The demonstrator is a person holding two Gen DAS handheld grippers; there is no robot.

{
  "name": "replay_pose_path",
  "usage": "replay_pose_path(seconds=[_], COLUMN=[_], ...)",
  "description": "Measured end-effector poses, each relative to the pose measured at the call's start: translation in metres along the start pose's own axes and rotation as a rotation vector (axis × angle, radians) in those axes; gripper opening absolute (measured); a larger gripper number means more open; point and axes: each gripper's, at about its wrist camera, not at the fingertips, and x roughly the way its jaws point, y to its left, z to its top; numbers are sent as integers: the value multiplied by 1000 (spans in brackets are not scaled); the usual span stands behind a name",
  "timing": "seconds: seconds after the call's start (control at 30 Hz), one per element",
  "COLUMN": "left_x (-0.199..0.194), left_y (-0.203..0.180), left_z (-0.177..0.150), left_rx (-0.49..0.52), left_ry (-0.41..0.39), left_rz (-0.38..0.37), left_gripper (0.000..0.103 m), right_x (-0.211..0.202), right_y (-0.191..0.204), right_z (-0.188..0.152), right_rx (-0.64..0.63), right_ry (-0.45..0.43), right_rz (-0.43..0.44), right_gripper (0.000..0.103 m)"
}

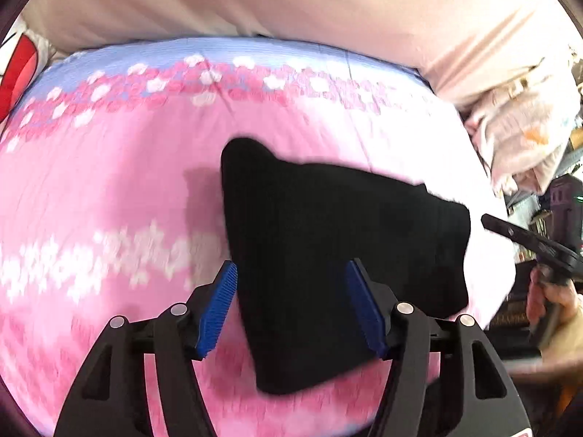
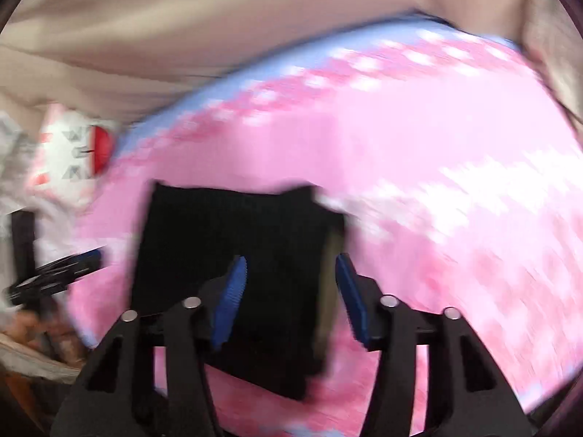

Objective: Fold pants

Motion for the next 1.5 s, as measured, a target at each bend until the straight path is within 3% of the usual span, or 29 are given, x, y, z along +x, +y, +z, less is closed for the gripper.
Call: replay_pose_path(seconds=[0.1,0.13,0.17,0.2,0.27,0.33,0.47,0.53,0.63,0.67,0.7,0.77,0.9,1.0,1.13,1.2,1.27,1.37,1.4,1.43,1.5], left_x=[44,51,67,70,68,63,53,48,42,40,40,39,39,42,50,48,47,40,37,33,28], left_y=[2,4,2,0,3,11,32,35,36,37,37,39,39,44,48,46,42,38,37,36,31], left_z=[12,7,1,-3,-9,-10,-17,-23,-32,-35,-37,-41,-48,-52,-49,-45,-41,-38,-37,-36,-35], left_rx=[21,35,75,106,114,58,-79,-107,-95,-84,-79,-68,-42,-50,-73,-62,-42,-45,-56,-70,-87], left_ry=[67,90,106,79,55,44,20,32,30,25,20,18,8,4,22,17,19,-21,-37,-54,-87], left_rz=[33,61,139,168,181,157,95,79,82,84,77,70,49,15,2,15,42,74,76,71,70], left_gripper=[60,60,62,65,70,70,70,70,74,76,76,76,76,77,80,80,80,80,80,80,80], right_x=[56,80,101,114,105,90,114,142,209,222,221,208,149,152,203,223,203,129,105,84,42], right_y=[36,44,38,28,12,37,122,147,164,154,142,137,139,157,171,164,158,131,116,99,47], right_z=[11,10,8,12,24,32,43,43,53,68,74,91,78,42,44,59,77,78,71,62,34], right_rx=[-144,-181,-193,-149,1,-77,-239,-285,-324,-251,-198,-140,-124,-187,-264,-228,-174,-112,-105,-97,-76], right_ry=[115,157,178,171,126,87,187,237,290,244,228,149,72,156,214,215,135,-6,-38,-58,-86], right_rz=[32,5,-57,-89,-72,-88,129,178,78,50,17,-52,6,5,-70,-109,-123,-20,-25,-48,-168], right_gripper=[38,36,34,13,6,14,14,14,9,8,6,13,13,13,12,9,14,13,20,41,69])
